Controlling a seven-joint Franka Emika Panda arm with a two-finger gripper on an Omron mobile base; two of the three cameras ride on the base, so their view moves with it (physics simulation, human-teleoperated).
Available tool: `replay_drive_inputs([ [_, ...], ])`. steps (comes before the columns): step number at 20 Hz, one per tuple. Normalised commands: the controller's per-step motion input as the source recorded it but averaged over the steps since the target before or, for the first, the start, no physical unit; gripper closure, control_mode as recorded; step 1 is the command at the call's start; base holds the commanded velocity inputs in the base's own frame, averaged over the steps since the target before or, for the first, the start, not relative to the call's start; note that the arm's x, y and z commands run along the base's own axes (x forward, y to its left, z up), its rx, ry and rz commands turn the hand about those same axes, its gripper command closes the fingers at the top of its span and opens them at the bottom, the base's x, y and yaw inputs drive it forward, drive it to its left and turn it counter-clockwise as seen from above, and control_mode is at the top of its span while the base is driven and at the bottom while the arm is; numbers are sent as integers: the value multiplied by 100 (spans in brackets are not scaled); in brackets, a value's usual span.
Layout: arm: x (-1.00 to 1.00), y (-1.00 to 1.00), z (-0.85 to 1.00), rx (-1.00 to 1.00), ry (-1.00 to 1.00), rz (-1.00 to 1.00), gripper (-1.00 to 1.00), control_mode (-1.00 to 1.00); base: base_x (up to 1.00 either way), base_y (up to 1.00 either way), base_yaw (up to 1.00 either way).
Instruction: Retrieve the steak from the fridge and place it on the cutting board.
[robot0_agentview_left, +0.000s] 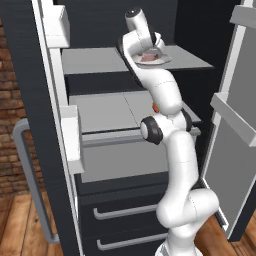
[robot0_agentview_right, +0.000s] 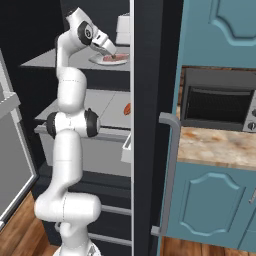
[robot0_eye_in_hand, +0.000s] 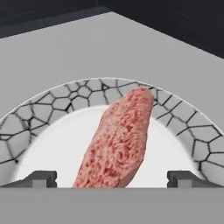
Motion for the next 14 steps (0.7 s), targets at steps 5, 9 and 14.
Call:
replay_drive_inputs([
  [5,-20,-9,-31,0,5,-10,-100,-100,0,0,0],
  [9,-3,-17,-51,0,2,-10,-100,-100,0,0,0],
  [14,8,-3,-15,0,-1,-1,-100,-100,0,0,0],
])
